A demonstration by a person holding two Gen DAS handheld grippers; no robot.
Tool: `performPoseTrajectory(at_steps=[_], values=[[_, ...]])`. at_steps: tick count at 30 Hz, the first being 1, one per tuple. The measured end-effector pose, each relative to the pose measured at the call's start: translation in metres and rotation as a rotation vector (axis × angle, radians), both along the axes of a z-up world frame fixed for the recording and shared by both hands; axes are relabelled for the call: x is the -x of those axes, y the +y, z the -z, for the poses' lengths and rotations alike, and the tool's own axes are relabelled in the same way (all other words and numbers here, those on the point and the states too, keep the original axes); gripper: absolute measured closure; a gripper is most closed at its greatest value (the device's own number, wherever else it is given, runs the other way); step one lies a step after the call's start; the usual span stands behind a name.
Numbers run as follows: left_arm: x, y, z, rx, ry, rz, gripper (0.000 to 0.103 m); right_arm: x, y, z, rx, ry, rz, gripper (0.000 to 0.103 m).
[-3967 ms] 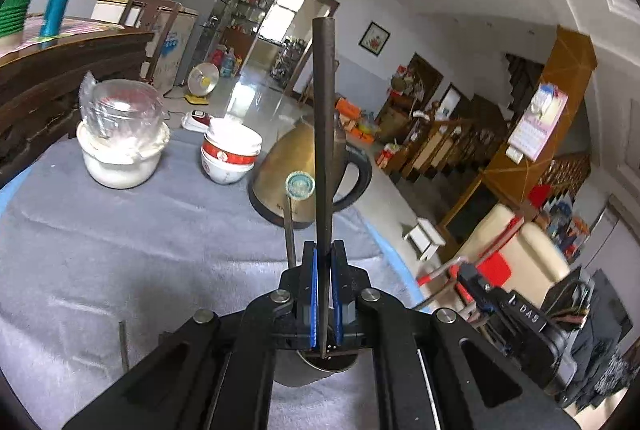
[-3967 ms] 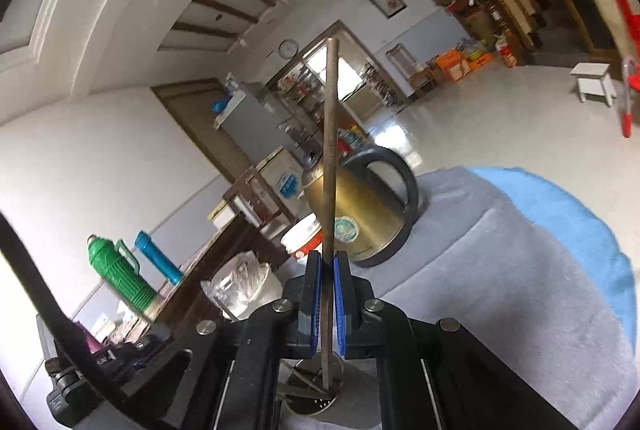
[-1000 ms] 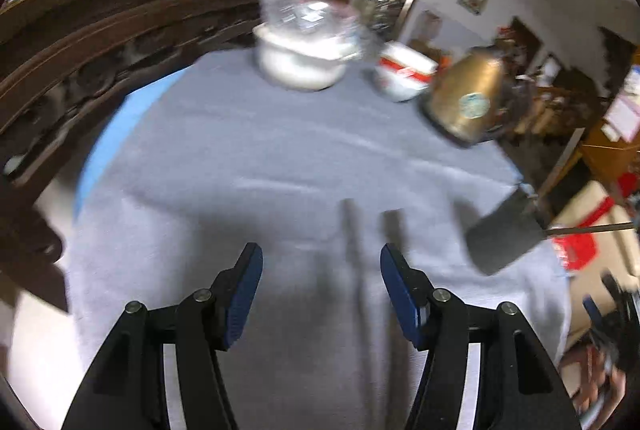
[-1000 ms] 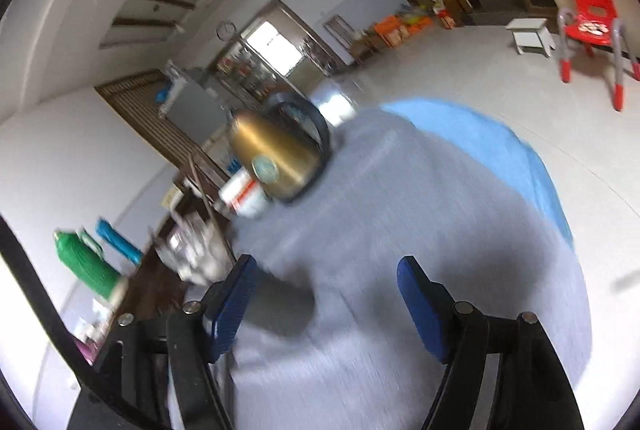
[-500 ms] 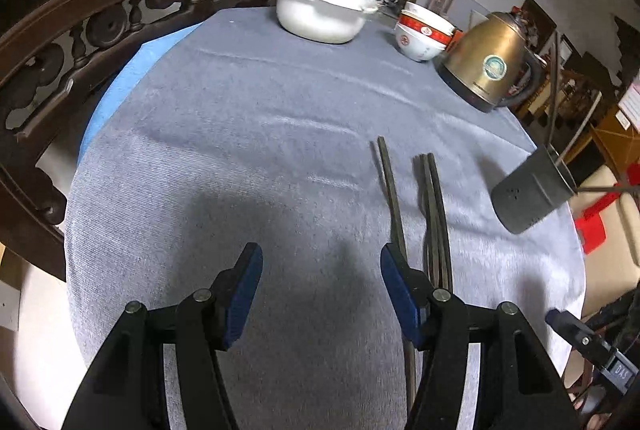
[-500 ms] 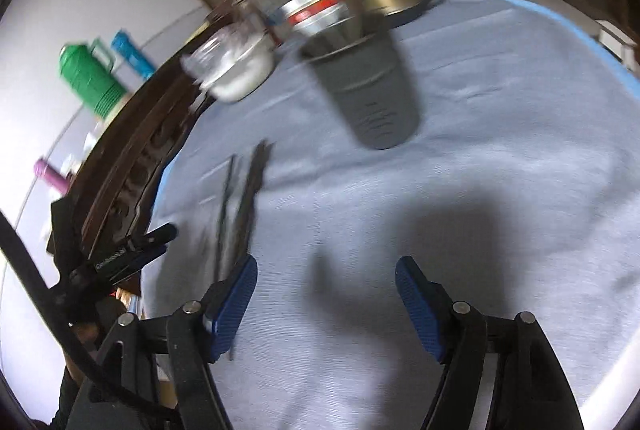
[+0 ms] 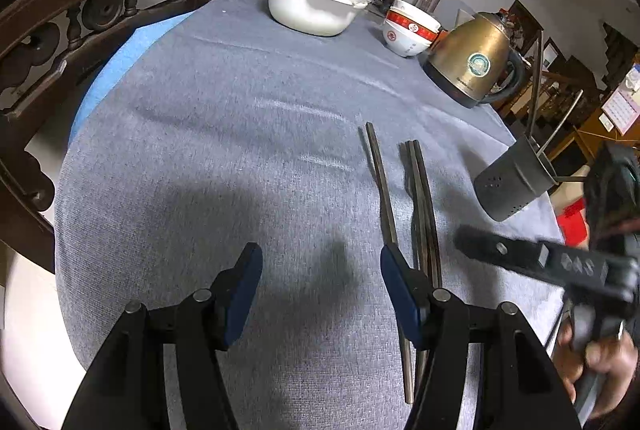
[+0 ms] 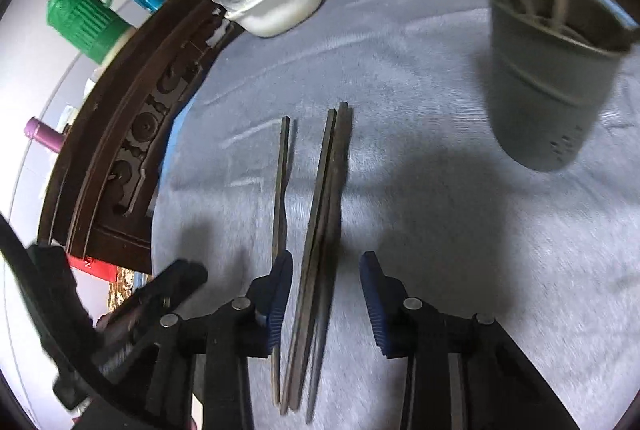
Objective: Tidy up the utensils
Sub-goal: 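Grasp a dark chopstick with the right tool while the left tool grasps one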
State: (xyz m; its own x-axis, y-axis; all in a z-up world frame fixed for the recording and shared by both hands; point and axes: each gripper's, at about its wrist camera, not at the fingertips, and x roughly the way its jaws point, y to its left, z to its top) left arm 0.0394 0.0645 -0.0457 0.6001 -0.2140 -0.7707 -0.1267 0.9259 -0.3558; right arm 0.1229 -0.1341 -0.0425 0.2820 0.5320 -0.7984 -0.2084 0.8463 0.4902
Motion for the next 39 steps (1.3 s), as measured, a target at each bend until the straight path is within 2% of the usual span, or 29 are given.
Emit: performPoseTrajectory(at_steps=[3, 7, 14, 15, 20, 25, 27, 35, 37, 39], values=[[0.001, 0.0, 0.001, 0.012, 0.002, 0.007, 0.041, -0.014, 0.009, 0.01, 0.035, 0.038, 0.001, 0.073], [0.0, -0.001, 0.001, 0.013, -0.001, 0.012, 0.041, -0.023, 0.012, 0.024, -0.001, 0.096, 0.006, 0.083], [0.0, -0.002, 0.001, 0.008, 0.01, 0.015, 0.041, -0.027, 0.007, 0.029, -0.061, 0.103, 0.014, 0.092], [-0.001, -0.003, 0.001, 0.008, 0.013, 0.015, 0.041, -0.026, 0.004, 0.026, -0.063, 0.098, 0.017, 0.096], [-0.004, -0.008, 0.001, 0.011, 0.031, 0.03, 0.041, -0.022, -0.015, 0.016, -0.01, 0.07, 0.044, 0.096], [-0.017, -0.017, -0.003, 0.015, 0.069, 0.064, 0.041, -0.02, -0.03, 0.02, 0.048, 0.092, 0.045, 0.096], [-0.028, -0.02, -0.005, 0.016, 0.099, 0.079, 0.041, -0.021, -0.033, 0.026, 0.034, 0.112, 0.042, 0.092], [-0.076, -0.041, -0.001, 0.029, 0.254, 0.09, 0.042, -0.016, -0.039, 0.024, -0.014, 0.091, 0.05, 0.092], [-0.084, -0.047, 0.0, 0.02, 0.273, 0.084, 0.055, -0.015, -0.043, 0.024, -0.038, 0.094, 0.053, 0.092], [-0.093, -0.055, 0.004, 0.004, 0.313, 0.091, 0.06, -0.014, -0.046, 0.023, -0.052, 0.093, 0.05, 0.092]])
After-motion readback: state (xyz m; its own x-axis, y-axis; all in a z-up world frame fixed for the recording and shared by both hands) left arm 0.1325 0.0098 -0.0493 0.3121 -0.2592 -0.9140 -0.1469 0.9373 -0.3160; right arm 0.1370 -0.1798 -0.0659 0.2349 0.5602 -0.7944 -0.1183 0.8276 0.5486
